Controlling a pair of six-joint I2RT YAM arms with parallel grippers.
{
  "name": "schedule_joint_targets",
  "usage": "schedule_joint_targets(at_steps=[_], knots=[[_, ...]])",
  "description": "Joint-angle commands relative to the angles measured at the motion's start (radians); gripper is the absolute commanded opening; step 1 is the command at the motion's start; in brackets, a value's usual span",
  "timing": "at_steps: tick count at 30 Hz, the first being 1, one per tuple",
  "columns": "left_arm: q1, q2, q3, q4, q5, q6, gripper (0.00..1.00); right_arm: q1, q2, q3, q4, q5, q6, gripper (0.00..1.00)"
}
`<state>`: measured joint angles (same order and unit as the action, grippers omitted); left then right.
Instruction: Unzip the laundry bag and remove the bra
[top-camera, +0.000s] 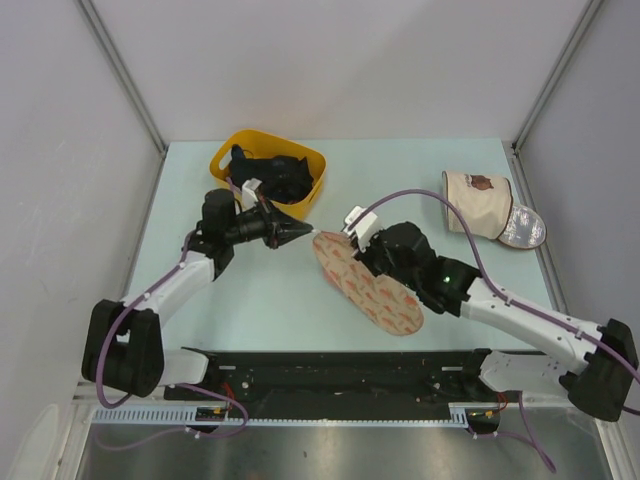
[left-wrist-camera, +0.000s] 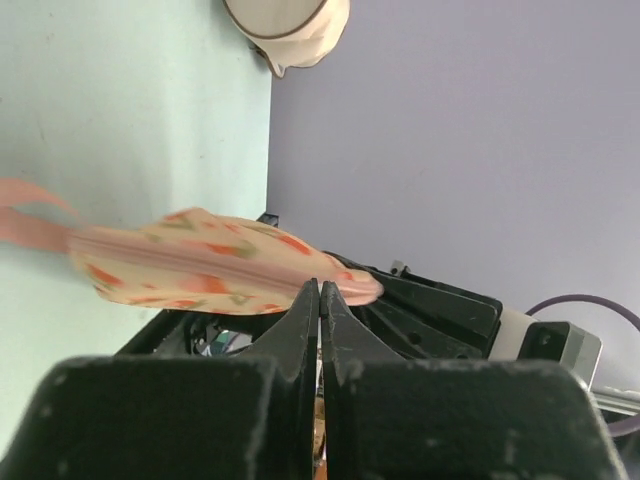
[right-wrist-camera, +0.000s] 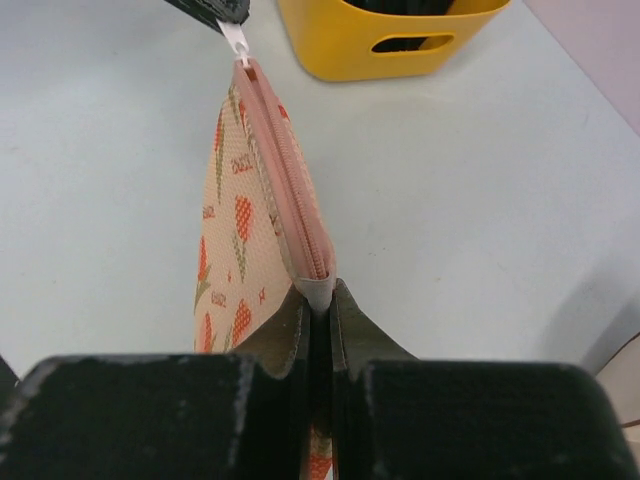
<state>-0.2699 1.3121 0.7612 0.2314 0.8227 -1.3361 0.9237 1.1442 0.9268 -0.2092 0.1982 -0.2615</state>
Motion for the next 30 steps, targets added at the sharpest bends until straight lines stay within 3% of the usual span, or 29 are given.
schedule_joint_targets(at_steps=[1, 9, 15, 21, 24, 25, 27, 28, 30], knots=[[0.055, -0.059, 0.021, -0.072, 0.015, 0.104, 0.00, -0.034, -0.136, -0.045, 0.017, -0.049, 0.037, 0.00], [0.051, -0.086, -0.077, -0.060, -0.039, 0.147, 0.00, -0.152, -0.377, -0.215, 0.233, -0.151, 0.254, 0.00], [0.025, -0.091, -0.092, -0.029, -0.030, 0.163, 0.00, -0.204, -0.357, -0.252, 0.347, -0.256, 0.390, 0.00], [0.018, -0.123, 0.026, -0.127, -0.056, 0.256, 0.00, -0.207, -0.325, -0.237, 0.326, -0.307, 0.343, 0.00], [0.009, -0.171, 0.079, -0.158, -0.112, 0.285, 0.01, -0.210, -0.322, -0.184, 0.252, -0.261, 0.282, 0.16], [0.008, -0.192, 0.107, -0.158, -0.129, 0.290, 0.01, -0.209, -0.322, -0.172, 0.222, -0.253, 0.266, 0.41], [-0.002, -0.197, 0.144, -0.167, -0.129, 0.310, 0.00, -0.209, -0.314, -0.128, 0.214, -0.259, 0.239, 0.56], [-0.006, -0.188, 0.185, -0.185, -0.126, 0.317, 0.01, -0.207, -0.311, -0.109, 0.165, -0.264, 0.219, 0.70], [-0.024, -0.180, 0.223, -0.204, -0.116, 0.340, 0.00, -0.203, -0.291, -0.067, 0.146, -0.279, 0.202, 0.70]])
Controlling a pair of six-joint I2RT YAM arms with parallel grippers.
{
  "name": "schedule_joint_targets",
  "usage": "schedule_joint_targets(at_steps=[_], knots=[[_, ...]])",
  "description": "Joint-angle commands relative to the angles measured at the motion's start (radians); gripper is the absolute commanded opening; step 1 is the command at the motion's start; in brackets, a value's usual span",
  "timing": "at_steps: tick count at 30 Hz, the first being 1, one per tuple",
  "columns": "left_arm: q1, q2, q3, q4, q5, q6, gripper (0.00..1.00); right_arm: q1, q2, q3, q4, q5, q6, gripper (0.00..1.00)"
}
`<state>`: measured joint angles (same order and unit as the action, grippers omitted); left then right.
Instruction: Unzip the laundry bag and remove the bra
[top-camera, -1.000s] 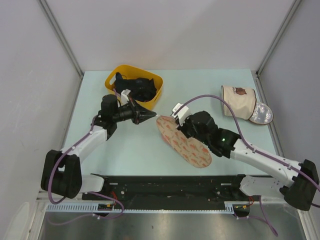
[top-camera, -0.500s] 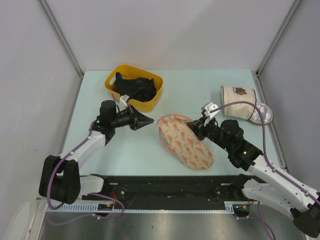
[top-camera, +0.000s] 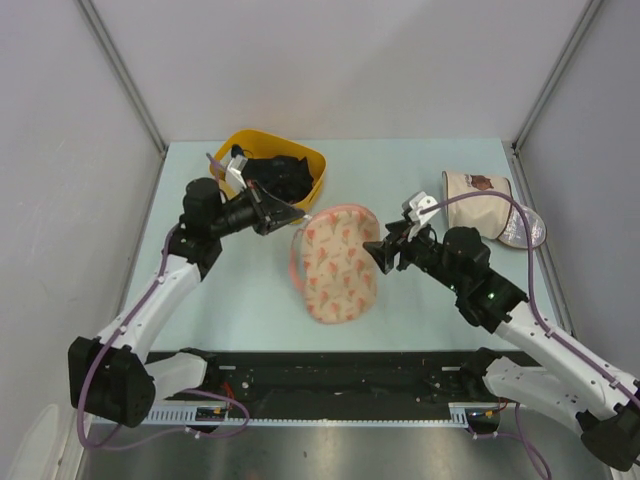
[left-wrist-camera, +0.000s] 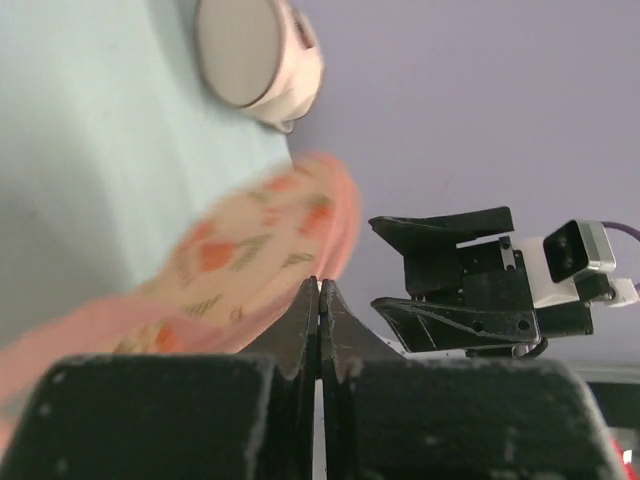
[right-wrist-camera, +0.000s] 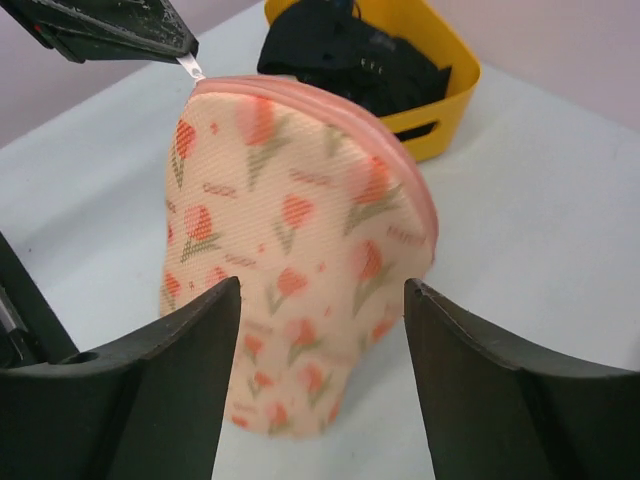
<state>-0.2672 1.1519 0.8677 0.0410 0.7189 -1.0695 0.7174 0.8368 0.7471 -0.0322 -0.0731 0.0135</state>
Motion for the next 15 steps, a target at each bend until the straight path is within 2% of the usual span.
schedule_joint_targets(at_steps=[1, 7, 11, 15], knots=[[-0.035, -0.014, 0.158, -0.021, -0.012, 0.085, 0.00, 0.020, 0.025, 0.124, -0.032, -0.005, -0.089, 0.70], [-0.084, 0.023, 0.342, -0.213, -0.018, 0.241, 0.00, 0.088, 0.056, 0.176, -0.006, 0.032, -0.155, 0.70], [-0.109, 0.066, 0.349, -0.276, 0.031, 0.301, 0.00, 0.102, 0.081, 0.184, 0.003, 0.039, -0.197, 0.70], [-0.128, 0.092, 0.283, -0.234, 0.073, 0.299, 0.00, 0.105, 0.091, 0.184, -0.015, 0.073, -0.236, 0.69]])
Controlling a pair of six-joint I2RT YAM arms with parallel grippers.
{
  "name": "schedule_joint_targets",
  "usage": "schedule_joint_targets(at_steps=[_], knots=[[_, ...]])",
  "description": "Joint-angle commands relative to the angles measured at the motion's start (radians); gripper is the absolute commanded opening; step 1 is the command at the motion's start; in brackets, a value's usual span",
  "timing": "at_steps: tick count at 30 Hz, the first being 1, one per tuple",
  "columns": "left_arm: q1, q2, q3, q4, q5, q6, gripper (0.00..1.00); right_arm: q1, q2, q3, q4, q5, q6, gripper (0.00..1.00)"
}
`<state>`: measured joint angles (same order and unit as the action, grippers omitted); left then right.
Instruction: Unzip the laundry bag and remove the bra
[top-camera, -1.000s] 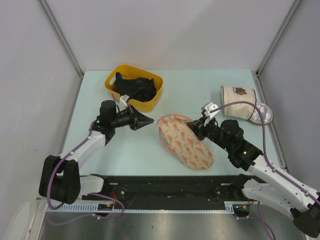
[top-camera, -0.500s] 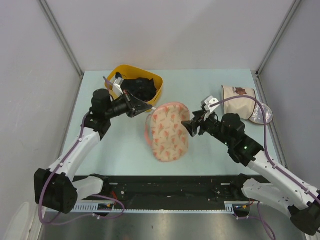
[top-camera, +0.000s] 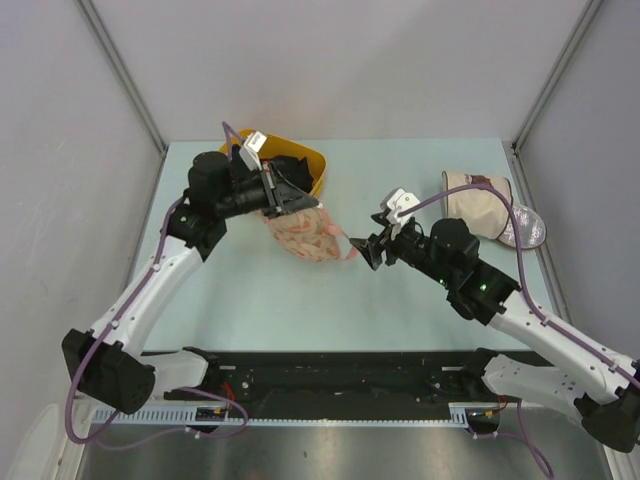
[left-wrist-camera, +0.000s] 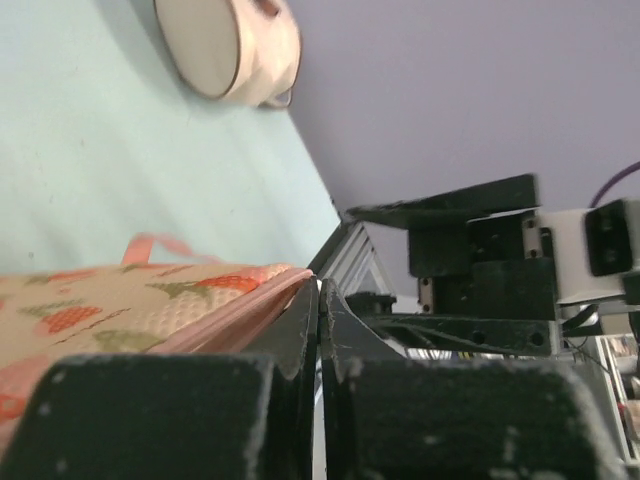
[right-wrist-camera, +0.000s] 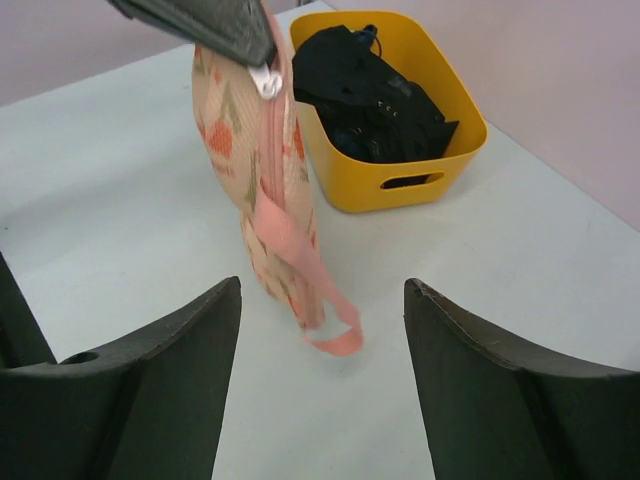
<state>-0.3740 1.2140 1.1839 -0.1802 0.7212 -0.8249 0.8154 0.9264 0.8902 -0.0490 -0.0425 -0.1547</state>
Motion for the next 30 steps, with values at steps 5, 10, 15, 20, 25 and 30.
schedule_joint_targets(at_steps=[5, 10, 15, 20, 25, 30], knots=[[-0.039, 0.055, -0.053, 0.010, 0.076, 0.056, 0.01, -0.030, -0.020, 0.041, -0.020, 0.139, -0.019, 0.69], [-0.046, 0.078, -0.020, 0.025, 0.086, 0.059, 0.00, -0.119, -0.020, 0.041, -0.081, 0.101, 0.047, 0.67], [-0.054, 0.090, 0.013, 0.025, 0.087, 0.064, 0.00, -0.119, 0.075, 0.041, -0.101, 0.092, 0.136, 0.64], [-0.057, 0.088, 0.042, 0.016, 0.081, 0.064, 0.00, 0.002, 0.227, 0.039, -0.017, 0.151, 0.236, 0.59], [-0.059, 0.096, 0.069, -0.007, 0.055, 0.072, 0.00, 0.189, 0.305, 0.039, 0.127, 0.125, 0.280, 0.59], [-0.059, 0.098, 0.056, 0.037, 0.055, 0.043, 0.00, 0.223, 0.244, -0.019, 0.248, 0.130, 0.305, 0.60]])
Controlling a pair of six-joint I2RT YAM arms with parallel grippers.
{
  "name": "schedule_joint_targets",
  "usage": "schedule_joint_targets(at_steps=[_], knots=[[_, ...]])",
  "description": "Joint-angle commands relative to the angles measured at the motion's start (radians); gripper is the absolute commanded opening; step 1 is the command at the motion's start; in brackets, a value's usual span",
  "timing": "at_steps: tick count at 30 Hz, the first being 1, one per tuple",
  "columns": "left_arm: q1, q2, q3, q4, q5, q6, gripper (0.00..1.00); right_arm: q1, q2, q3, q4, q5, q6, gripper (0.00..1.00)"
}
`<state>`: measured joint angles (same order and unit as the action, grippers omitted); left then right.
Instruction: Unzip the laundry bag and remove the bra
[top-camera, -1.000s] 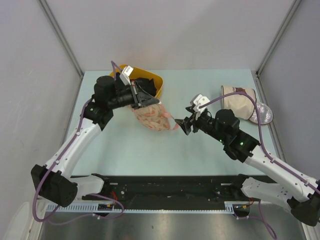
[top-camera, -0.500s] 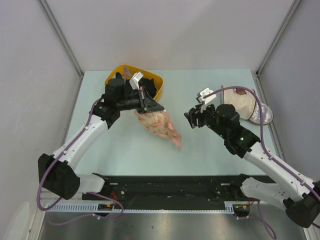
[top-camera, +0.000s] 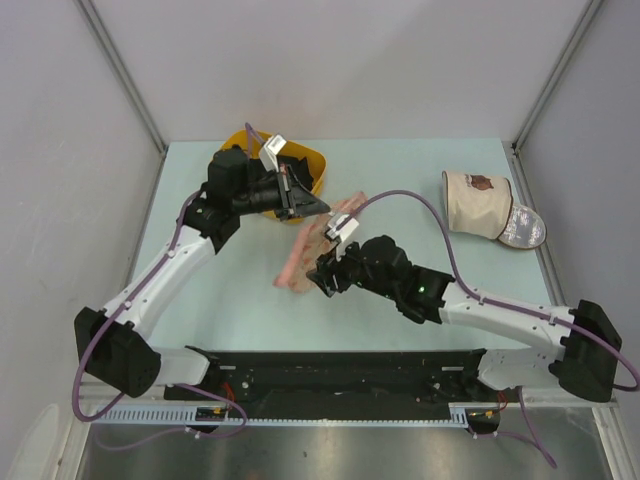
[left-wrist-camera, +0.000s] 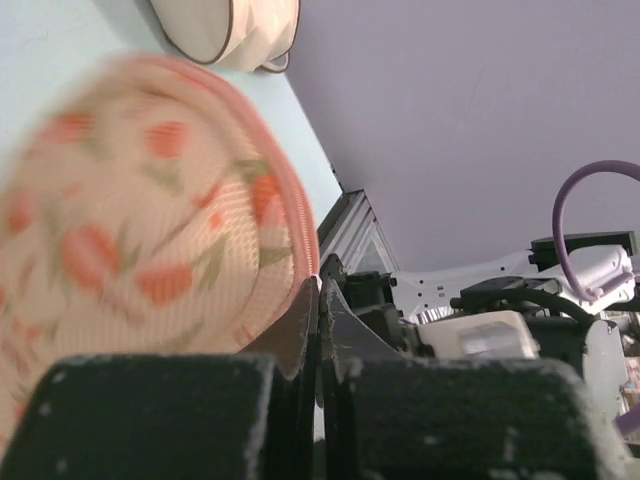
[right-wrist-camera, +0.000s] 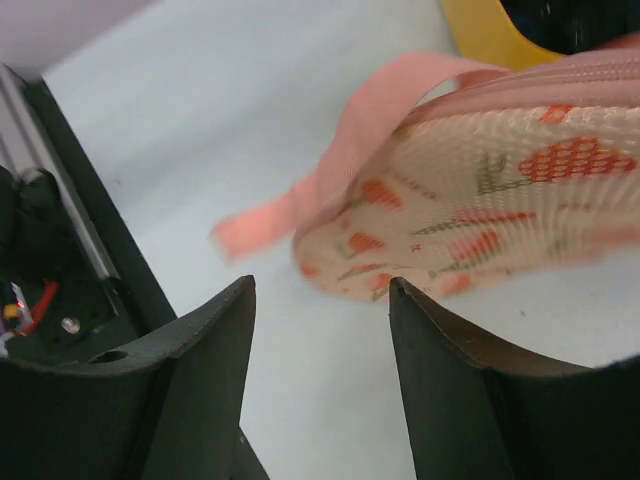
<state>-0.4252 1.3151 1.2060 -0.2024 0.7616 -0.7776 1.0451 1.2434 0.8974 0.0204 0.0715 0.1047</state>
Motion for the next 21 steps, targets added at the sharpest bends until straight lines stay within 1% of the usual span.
schedule_joint_targets(at_steps=[1, 4, 7, 10, 11, 13, 17, 21], knots=[[-0.007, -0.004, 0.032, 0.073, 0.019, -0.012, 0.00, -0.014, -0.105, -0.035, 0.181, 0.019, 0.046, 0.60], [-0.007, 0.018, 0.049, 0.096, 0.036, -0.017, 0.00, -0.077, -0.157, -0.060, 0.170, -0.033, 0.053, 0.61], [-0.010, 0.033, 0.061, 0.103, 0.044, -0.018, 0.01, -0.123, -0.186, -0.060, 0.107, -0.029, 0.014, 0.60], [-0.023, 0.042, 0.041, 0.127, 0.061, -0.022, 0.01, -0.132, -0.246, -0.061, 0.033, 0.071, -0.049, 0.60], [-0.030, 0.052, 0.033, 0.136, 0.070, -0.020, 0.00, -0.132, -0.284, -0.060, 0.004, 0.141, -0.090, 0.60], [-0.038, 0.058, 0.007, 0.147, 0.076, -0.017, 0.01, -0.137, -0.324, -0.061, -0.016, 0.195, -0.132, 0.61], [-0.055, 0.076, -0.026, 0.164, 0.082, -0.017, 0.00, -0.155, -0.400, -0.060, -0.048, 0.221, -0.226, 0.62], [-0.070, 0.082, -0.039, 0.175, 0.087, -0.014, 0.00, -0.169, -0.415, -0.061, -0.054, 0.235, -0.261, 0.63]])
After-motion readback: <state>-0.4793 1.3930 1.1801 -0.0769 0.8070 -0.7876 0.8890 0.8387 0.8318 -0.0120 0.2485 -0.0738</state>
